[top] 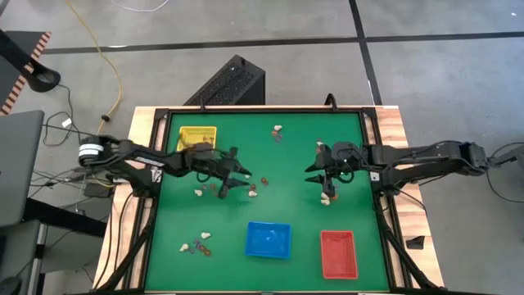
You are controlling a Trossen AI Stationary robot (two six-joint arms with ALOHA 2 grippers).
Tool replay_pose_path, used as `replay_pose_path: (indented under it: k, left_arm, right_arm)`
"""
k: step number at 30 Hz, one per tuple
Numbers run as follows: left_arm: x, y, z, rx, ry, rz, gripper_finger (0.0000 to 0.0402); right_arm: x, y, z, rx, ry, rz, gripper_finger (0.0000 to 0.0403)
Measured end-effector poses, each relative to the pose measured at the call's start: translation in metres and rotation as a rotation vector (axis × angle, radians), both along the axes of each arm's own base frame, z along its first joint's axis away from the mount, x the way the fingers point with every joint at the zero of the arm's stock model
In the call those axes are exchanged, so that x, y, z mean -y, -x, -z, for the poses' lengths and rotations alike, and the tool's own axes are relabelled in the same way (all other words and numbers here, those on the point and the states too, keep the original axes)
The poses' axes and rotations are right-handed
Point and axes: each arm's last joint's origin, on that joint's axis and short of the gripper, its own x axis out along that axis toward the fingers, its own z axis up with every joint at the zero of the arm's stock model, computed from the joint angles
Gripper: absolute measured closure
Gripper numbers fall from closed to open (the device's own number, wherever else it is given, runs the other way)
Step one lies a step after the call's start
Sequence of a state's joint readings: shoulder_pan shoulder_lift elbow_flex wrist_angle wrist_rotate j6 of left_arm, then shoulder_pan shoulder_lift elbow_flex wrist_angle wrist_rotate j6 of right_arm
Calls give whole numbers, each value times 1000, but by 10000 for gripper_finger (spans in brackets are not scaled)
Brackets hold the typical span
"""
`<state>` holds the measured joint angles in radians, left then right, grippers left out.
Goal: Sort Halloween decoration
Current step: Put the white skull toy into the blue basket
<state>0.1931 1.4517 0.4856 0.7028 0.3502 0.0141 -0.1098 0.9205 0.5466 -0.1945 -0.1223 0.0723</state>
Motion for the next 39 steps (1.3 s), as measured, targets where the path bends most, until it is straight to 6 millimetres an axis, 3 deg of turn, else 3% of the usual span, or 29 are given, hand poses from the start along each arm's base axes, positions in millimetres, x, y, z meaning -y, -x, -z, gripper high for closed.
replay_pose_path:
  k: [6,11,19,28,33,39]
  left_arm:
    - [-10,-32,13,-299,-127,-35,239]
    - [-17,-48,17,-434,-206,16,239]
    - [-35,-42,18,-539,-243,-10,239]
    - [-43,-44,43,-609,-222,7,239]
    - [-44,-45,48,-628,-207,-5,242]
    - [-44,-44,49,-640,-204,-19,298]
  right_arm:
    - [0,1,1,-10,34,-27,211]
    - [0,2,3,-35,37,-34,211]
    - [0,2,3,-35,50,-42,211]
    - [0,0,-1,8,65,-46,211]
    - [0,-1,-1,17,66,-46,211]
    - [1,-1,-2,20,66,-45,211]
